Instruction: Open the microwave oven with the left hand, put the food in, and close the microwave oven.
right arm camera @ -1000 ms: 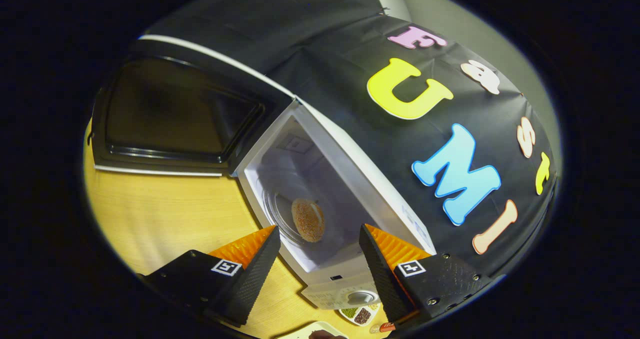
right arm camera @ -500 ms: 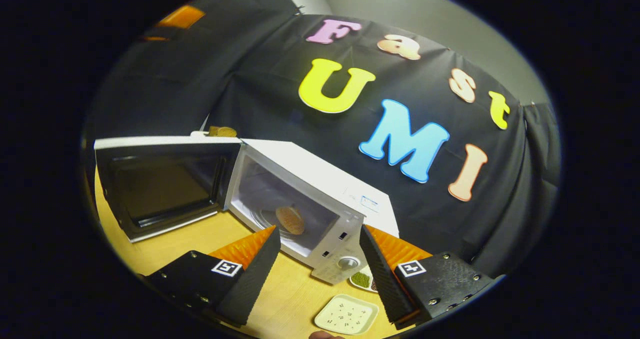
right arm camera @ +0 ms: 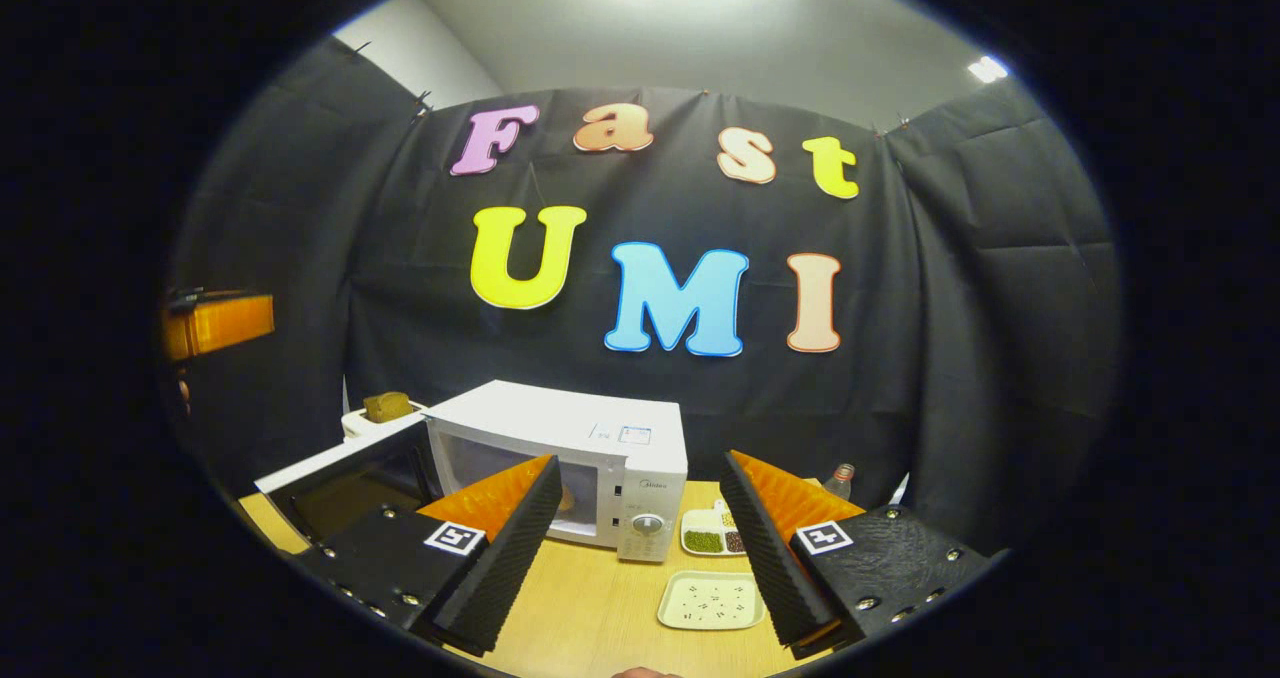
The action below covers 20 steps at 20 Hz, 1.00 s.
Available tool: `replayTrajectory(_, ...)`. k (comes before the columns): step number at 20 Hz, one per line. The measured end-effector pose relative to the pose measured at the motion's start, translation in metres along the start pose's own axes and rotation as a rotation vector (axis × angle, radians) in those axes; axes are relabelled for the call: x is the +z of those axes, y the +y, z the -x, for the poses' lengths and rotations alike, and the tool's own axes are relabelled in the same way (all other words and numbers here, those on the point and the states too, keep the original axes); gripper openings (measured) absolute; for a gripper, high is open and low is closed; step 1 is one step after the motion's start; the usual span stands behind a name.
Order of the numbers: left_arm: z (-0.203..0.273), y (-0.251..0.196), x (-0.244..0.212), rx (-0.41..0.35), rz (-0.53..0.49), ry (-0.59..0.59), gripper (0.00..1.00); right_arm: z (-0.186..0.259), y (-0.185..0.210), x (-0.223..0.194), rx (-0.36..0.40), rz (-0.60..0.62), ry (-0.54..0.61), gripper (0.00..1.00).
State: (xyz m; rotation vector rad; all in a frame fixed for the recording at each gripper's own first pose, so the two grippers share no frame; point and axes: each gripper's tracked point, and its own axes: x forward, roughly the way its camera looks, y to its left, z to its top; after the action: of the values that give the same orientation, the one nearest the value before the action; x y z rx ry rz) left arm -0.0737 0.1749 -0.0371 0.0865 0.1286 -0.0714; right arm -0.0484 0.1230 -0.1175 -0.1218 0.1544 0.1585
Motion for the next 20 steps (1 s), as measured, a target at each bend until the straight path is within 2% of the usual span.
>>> replayTrajectory(2,0.005,0.001,-0.001,0.0,0.002,0.003,0.99,0.015,-0.001,0.017,-0.014,-0.045,-0.011,0.97)
replayTrajectory(5,0.017,0.007,0.0,0.02,0.054,0.003,0.99,0.028,-0.006,0.043,-0.03,-0.044,-0.042,0.97)
replayTrajectory(10,0.029,0.025,0.003,0.068,0.078,-0.01,0.98,0.028,-0.002,0.065,-0.009,-0.032,-0.072,0.97)
replayTrajectory(12,0.03,0.028,-0.004,0.065,0.088,0.009,0.94,0.027,0.0,0.067,0.001,-0.026,-0.072,0.97)
replayTrajectory(13,0.031,0.029,-0.009,0.06,0.094,0.022,0.76,0.029,0.002,0.067,0.005,-0.023,-0.071,0.97)
replayTrajectory(16,0.038,0.054,-0.033,0.12,0.076,0.064,0.24,0.03,0.001,0.063,-0.002,-0.014,-0.064,0.97)
replayTrajectory(17,0.042,0.056,-0.042,0.106,0.088,0.082,0.06,0.031,0.0,0.063,-0.008,-0.017,-0.064,0.97)
replayTrajectory(18,0.05,0.053,-0.052,0.086,0.101,0.105,0.06,0.031,0.0,0.062,-0.013,-0.02,-0.062,0.98)
replayTrajectory(20,0.059,0.071,-0.078,0.099,0.088,0.16,0.07,0.032,0.0,0.061,-0.016,-0.029,-0.059,0.97)
